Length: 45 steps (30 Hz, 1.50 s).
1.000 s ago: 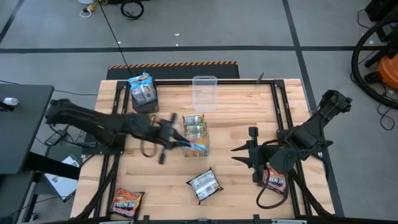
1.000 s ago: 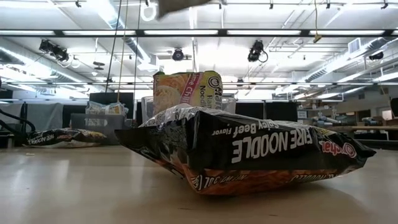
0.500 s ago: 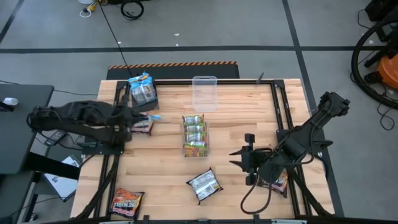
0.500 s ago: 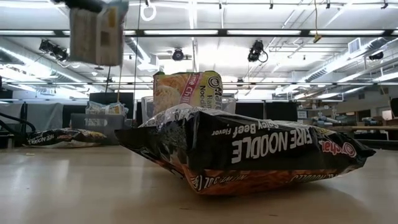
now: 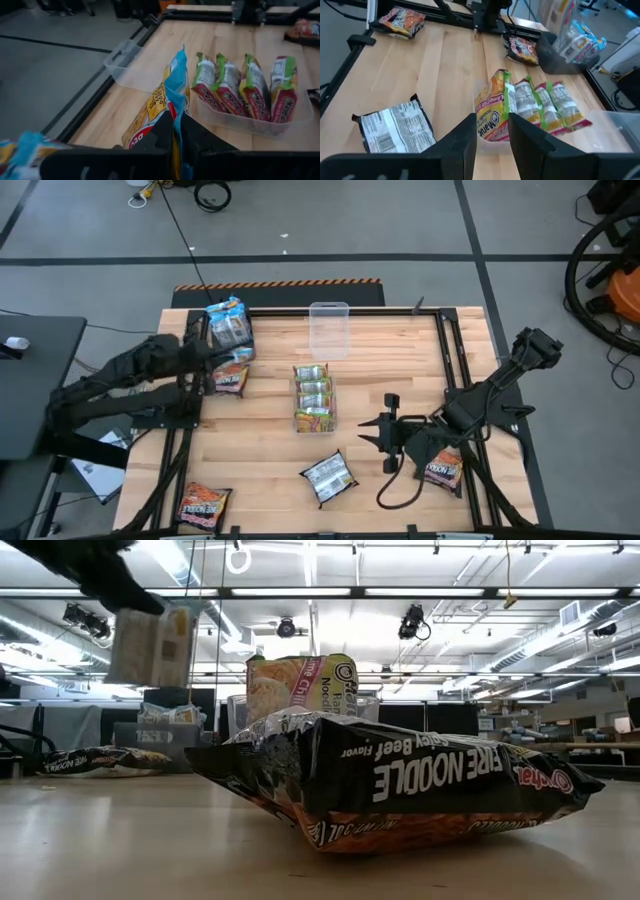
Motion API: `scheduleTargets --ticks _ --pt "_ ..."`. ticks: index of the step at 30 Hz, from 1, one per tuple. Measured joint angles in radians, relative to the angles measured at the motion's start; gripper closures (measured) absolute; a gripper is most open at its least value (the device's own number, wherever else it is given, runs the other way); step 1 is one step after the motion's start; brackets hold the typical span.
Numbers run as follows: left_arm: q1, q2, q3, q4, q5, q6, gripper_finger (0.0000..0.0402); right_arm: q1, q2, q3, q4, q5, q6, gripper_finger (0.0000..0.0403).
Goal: Sort Maruchan noodles
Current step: Put the blue noodle pack into the black bin
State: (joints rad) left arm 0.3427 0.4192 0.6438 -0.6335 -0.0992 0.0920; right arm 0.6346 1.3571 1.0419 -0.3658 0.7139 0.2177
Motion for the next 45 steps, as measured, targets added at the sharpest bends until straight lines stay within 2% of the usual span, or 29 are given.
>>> scheduleTargets --ticks 6,14,19,21,28,33,40,45 --pt "0.288 0.098 -0.029 0.087 0.287 0.162 0.0386 -0.019 0.000 -0.023 0.042 -0.054 -0.004 0.0286" --pt "0.783 0.220 -0.029 0.105 0.819 0.317 0.0386 0.013 0.000 -0.024 0.033 -0.112 0.020 0.0286" --pt "0.957 0.346 -0.029 0.119 0.967 0.472 0.0386 0.021 0.000 -0.024 0.025 -0.097 -0.008 0.0286" --pt "0.985 0.387 -0.029 0.117 0.982 0.520 0.0386 0.021 0.000 -0.024 0.014 -0.098 0.003 0.0286" --pt "0.968 0.456 -0.029 0.111 0.986 0.566 0.0386 0.021 0.000 -0.045 -0.002 -0.105 0.018 0.0286" --pt "0.960 0.525 -0.029 0.104 0.866 0.525 0.0386 0.018 0.000 -0.091 -0.003 -0.089 0.043 0.0286" --pt "0.959 0.569 -0.029 0.100 0.824 0.511 0.0384 0.018 0.000 -0.118 -0.001 -0.085 0.082 0.0286" --pt "0.959 0.578 -0.029 0.099 0.672 0.451 0.0360 0.018 0.000 -0.118 0.000 -0.083 0.102 0.0285"
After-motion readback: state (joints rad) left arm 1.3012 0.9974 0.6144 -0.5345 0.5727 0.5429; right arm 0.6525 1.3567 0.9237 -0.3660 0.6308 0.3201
